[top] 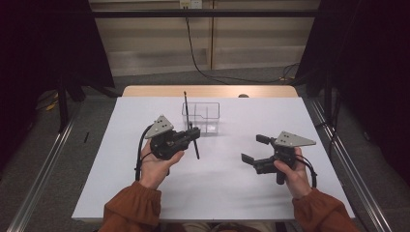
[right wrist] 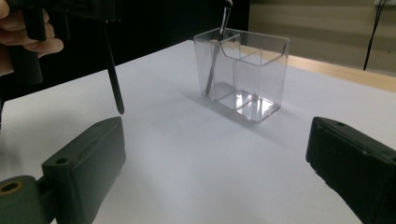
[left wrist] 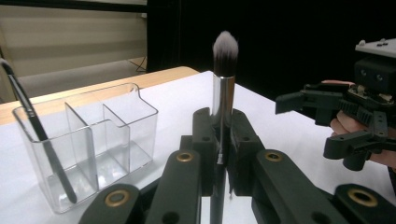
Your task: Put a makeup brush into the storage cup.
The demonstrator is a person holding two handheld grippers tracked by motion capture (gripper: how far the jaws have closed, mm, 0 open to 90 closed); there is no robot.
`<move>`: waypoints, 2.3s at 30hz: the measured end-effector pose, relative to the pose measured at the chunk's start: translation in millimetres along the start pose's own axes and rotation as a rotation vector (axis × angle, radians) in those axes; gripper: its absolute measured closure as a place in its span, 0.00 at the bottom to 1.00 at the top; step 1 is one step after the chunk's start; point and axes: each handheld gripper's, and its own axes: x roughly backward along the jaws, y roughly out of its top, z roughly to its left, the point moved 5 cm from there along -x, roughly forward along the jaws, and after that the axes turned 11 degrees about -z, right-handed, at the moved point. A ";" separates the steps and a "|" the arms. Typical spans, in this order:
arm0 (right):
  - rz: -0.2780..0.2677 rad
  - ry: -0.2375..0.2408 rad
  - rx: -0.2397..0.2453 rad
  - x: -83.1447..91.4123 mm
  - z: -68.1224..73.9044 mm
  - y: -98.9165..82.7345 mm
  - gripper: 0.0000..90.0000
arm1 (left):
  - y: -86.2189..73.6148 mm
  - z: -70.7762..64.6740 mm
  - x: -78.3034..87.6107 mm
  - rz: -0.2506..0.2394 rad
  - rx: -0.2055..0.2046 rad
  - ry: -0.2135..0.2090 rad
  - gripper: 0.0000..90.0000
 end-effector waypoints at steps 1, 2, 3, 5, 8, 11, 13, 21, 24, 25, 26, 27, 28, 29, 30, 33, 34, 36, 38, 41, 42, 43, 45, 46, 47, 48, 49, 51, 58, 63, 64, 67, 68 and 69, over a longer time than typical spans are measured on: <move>0.003 -0.015 0.004 2.9 -2.3 -1.6 0.05 | 0.6 0.9 0.6 -0.003 0.004 0.002 0.93; 0.007 -0.026 0.008 5.1 -3.7 -2.4 0.05 | 1.0 1.8 1.1 -0.004 0.002 0.005 0.93; 0.006 -0.030 0.006 6.6 -4.8 -2.6 0.05 | 1.4 3.0 1.9 -0.006 0.001 0.009 0.93; -0.009 -0.048 0.001 10.7 -7.4 -2.0 0.05 | 1.8 4.4 3.0 -0.006 0.003 0.013 0.93; -0.019 -0.068 0.006 16.1 -10.4 -1.2 0.05 | 2.4 7.0 4.6 -0.002 -0.001 0.017 0.93; -0.023 -0.091 0.012 21.2 -12.8 -1.7 0.05 | 3.4 9.5 6.1 -0.002 -0.001 0.025 0.93; -0.024 -0.113 0.037 25.4 -14.5 -2.2 0.03 | 4.2 11.7 7.8 -0.002 0.000 0.029 0.93; -0.028 -0.164 0.038 45.2 -18.2 -4.9 0.01 | 6.4 19.1 12.8 -0.001 -0.003 0.040 0.93; -0.039 -0.176 0.023 53.4 -20.4 -5.4 0.01 | 9.2 22.5 14.6 -0.002 -0.008 0.048 0.93; -0.048 -0.180 0.013 55.3 -21.3 -5.6 0.01 | 10.4 23.3 14.7 -0.009 -0.003 0.052 0.93; -0.051 -0.186 0.005 57.6 -22.3 -6.3 0.01 | 11.6 24.9 15.6 -0.006 -0.010 0.052 0.93; -0.052 -0.193 0.006 59.7 -23.1 -7.3 0.01 | 12.9 26.1 16.2 -0.006 -0.009 0.053 0.93; -0.058 -0.206 0.010 62.2 -24.2 -8.5 0.01 | 13.8 26.7 16.1 -0.012 -0.008 0.057 0.93; -0.062 -0.208 0.006 63.3 -25.1 -9.0 0.01 | 14.8 27.7 16.4 -0.011 -0.008 0.059 0.93; -0.063 -0.210 -0.001 64.2 -26.0 -9.5 0.01 | 15.7 29.2 16.8 -0.007 -0.011 0.062 0.93; -0.062 -0.222 0.001 66.7 -27.1 -11.7 0.01 | 17.1 32.0 16.9 -0.012 -0.007 0.067 0.93; -0.060 -0.219 0.003 67.1 -27.1 -12.4 0.01 | 17.4 32.9 16.8 -0.014 -0.005 0.067 0.93; -0.054 -0.216 0.009 67.2 -25.8 -14.1 0.01 | 17.6 35.0 16.8 -0.011 -0.004 0.071 0.93; -0.053 -0.212 0.009 66.6 -25.0 -14.9 0.01 | 18.5 36.3 16.5 -0.013 -0.001 0.074 0.93; -0.061 -0.212 0.005 67.0 -24.2 -14.4 0.00 | 21.5 39.0 16.5 -0.013 -0.009 0.079 0.93; -0.060 -0.215 0.007 67.5 -24.1 -14.2 0.00 | 23.7 40.3 16.5 -0.014 -0.011 0.082 0.93; -0.062 -0.217 0.007 68.0 -24.2 -14.0 0.00 | 25.0 40.8 16.4 -0.017 -0.009 0.083 0.93; -0.058 -0.216 0.003 68.6 -24.6 -14.2 0.00 | 28.0 42.8 15.9 -0.019 -0.012 0.092 0.93; -0.058 -0.217 0.002 68.7 -24.4 -14.2 0.00 | 29.3 43.7 15.8 -0.021 -0.011 0.089 0.93; -0.059 -0.216 0.002 68.6 -24.3 -14.4 0.00 | 30.5 44.7 15.4 -0.023 -0.012 0.094 0.93; -0.056 -0.215 0.004 68.5 -24.1 -14.8 0.00 | 31.2 45.2 15.2 -0.022 -0.013 0.095 0.93; -0.055 -0.215 0.008 68.5 -24.2 -15.0 0.00 | 32.1 45.9 15.0 -0.022 -0.017 0.096 0.93; -0.052 -0.212 0.013 68.3 -23.9 -15.4 0.00 | 34.6 47.2 14.0 -0.025 -0.018 0.096 0.93; -0.049 -0.210 0.008 67.7 -23.6 -16.1 0.00 | 45.4 51.3 9.1 -0.034 -0.030 0.105 0.93; -0.048 -0.207 0.006 67.5 -23.4 -16.4 0.00 | 53.1 52.9 4.6 -0.036 -0.047 0.111 0.93; -0.050 -0.207 -0.001 67.5 -23.3 -16.2 0.00 | 54.7 52.8 4.1 -0.040 -0.048 0.110 0.93; -0.052 -0.207 0.000 68.0 -23.1 -16.0 0.00 | 58.1 52.1 2.2 -0.053 -0.047 0.106 0.93; -0.052 -0.204 -0.003 68.2 -23.0 -16.0 0.00 | 58.7 52.0 1.5 -0.050 -0.056 0.105 0.93; -0.055 -0.205 -0.004 68.1 -23.2 -16.0 0.00 | 59.3 51.5 0.5 -0.052 -0.052 0.107 0.93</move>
